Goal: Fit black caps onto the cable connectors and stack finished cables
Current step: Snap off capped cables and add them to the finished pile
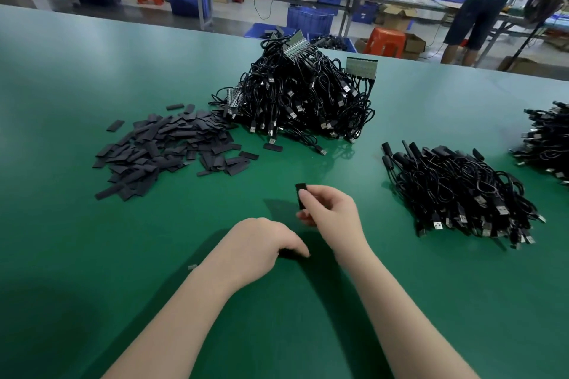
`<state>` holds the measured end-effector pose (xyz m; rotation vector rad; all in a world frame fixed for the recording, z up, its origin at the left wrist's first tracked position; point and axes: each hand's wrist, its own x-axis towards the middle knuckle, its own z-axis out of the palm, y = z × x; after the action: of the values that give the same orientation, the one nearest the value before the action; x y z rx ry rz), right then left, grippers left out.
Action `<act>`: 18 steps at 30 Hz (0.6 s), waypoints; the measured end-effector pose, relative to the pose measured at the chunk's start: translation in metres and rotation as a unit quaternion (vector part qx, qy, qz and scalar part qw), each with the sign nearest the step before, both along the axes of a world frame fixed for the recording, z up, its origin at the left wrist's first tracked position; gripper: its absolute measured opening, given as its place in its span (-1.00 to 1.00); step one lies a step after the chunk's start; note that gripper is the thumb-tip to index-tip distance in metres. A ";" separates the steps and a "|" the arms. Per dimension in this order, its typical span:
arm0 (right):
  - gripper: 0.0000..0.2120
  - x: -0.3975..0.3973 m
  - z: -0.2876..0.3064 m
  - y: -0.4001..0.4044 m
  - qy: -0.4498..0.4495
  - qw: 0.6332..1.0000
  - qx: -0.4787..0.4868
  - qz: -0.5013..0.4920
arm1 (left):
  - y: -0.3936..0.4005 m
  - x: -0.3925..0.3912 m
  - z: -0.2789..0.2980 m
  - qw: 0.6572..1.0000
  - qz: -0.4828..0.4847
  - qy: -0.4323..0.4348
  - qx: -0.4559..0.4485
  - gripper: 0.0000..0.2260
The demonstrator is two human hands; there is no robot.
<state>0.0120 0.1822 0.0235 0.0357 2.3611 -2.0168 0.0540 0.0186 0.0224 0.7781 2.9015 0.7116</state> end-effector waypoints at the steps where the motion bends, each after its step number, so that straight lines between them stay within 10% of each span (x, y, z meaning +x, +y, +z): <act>1: -0.97 0.007 -0.002 0.005 -0.004 0.999 -0.049 -0.013 | 0.002 0.001 0.000 1.000 -0.006 0.008 -0.008 -0.42; 7: -0.95 0.030 -0.002 0.020 0.014 0.987 -0.157 -0.038 | 0.012 0.005 0.002 0.983 0.119 0.122 0.074 -0.80; 11: -0.88 0.037 -0.001 0.016 0.026 0.988 -0.153 -0.017 | 0.020 0.009 0.004 0.945 0.217 0.114 0.217 -0.68; 18: -0.77 0.044 0.001 0.008 0.069 0.991 -0.111 0.011 | 0.020 0.012 0.006 0.945 0.215 0.142 0.202 -0.76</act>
<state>0.0556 0.1901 0.0245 -0.1411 2.1823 -2.3270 0.0657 0.0388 0.0280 0.2721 3.2744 1.3734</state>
